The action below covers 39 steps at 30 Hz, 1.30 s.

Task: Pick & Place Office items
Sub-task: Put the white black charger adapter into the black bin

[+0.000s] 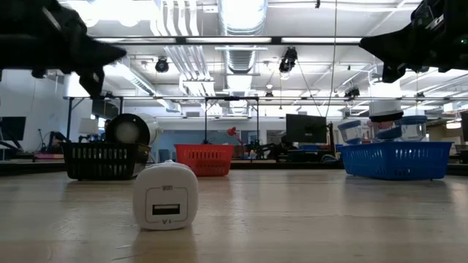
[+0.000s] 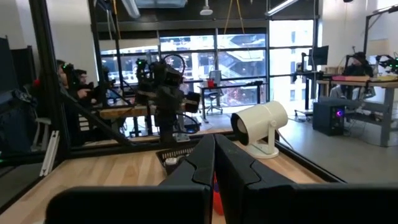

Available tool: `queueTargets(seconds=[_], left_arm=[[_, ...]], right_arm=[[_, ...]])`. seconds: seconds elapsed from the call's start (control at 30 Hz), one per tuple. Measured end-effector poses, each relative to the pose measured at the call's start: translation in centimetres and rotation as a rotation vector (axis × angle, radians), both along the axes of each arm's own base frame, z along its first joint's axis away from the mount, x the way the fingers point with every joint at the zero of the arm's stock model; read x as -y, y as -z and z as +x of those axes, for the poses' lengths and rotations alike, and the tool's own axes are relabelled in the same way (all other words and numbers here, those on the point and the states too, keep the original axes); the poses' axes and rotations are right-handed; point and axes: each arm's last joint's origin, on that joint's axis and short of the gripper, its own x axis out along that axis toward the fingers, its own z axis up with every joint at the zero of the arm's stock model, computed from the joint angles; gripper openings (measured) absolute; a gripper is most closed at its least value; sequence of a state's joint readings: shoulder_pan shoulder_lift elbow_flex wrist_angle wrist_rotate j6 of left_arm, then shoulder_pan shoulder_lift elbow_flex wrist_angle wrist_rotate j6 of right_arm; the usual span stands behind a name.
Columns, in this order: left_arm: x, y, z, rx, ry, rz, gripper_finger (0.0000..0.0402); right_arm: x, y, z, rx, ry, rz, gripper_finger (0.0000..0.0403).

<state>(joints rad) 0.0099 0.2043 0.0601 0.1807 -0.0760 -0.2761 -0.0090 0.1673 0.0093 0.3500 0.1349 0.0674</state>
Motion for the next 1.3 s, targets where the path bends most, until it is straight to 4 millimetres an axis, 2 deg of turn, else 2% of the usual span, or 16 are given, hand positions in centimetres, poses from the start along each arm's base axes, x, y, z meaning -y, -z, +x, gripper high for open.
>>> queueTargets(seconds=[0.07,0.23,0.43,0.67,0.8,1.03,1.3], left_arm=[[0.4,-0.5,0.3,-0.013,0.104,-0.02,0.0008],[1.0,-1.4,2.2,-0.136,0.075,-0.058,0.0003],[2.7,-3.0,6.3,-0.296,0.164,-0.042,0.0002],[7.1,-3.9,11.5,-0.502,0.294,-0.039,0.0008],[10.4,-3.8,14.3,-0.575,0.277,-0.05,0.0025],[15.6,-1.9,18.3,-0.806,0.181,-0.142,0.0082],[20.2,-1.3,21.8,-0.979,0.186,-0.18,0.0203]], right_arm=[[0.0,0.0,0.0,0.0,0.002,-0.005,0.0008],[0.0,0.0,0.0,-0.005,0.008,-0.016,0.0008],[0.0,0.0,0.0,-0.009,0.014,-0.039,0.0008],[0.1,0.0,0.0,-0.014,0.064,-0.062,0.0008],[0.2,0.1,0.0,-0.017,0.062,-0.04,0.0008],[0.1,0.1,0.0,-0.01,0.053,-0.001,0.0008],[0.1,0.6,0.3,-0.063,0.04,0.059,0.0008]])
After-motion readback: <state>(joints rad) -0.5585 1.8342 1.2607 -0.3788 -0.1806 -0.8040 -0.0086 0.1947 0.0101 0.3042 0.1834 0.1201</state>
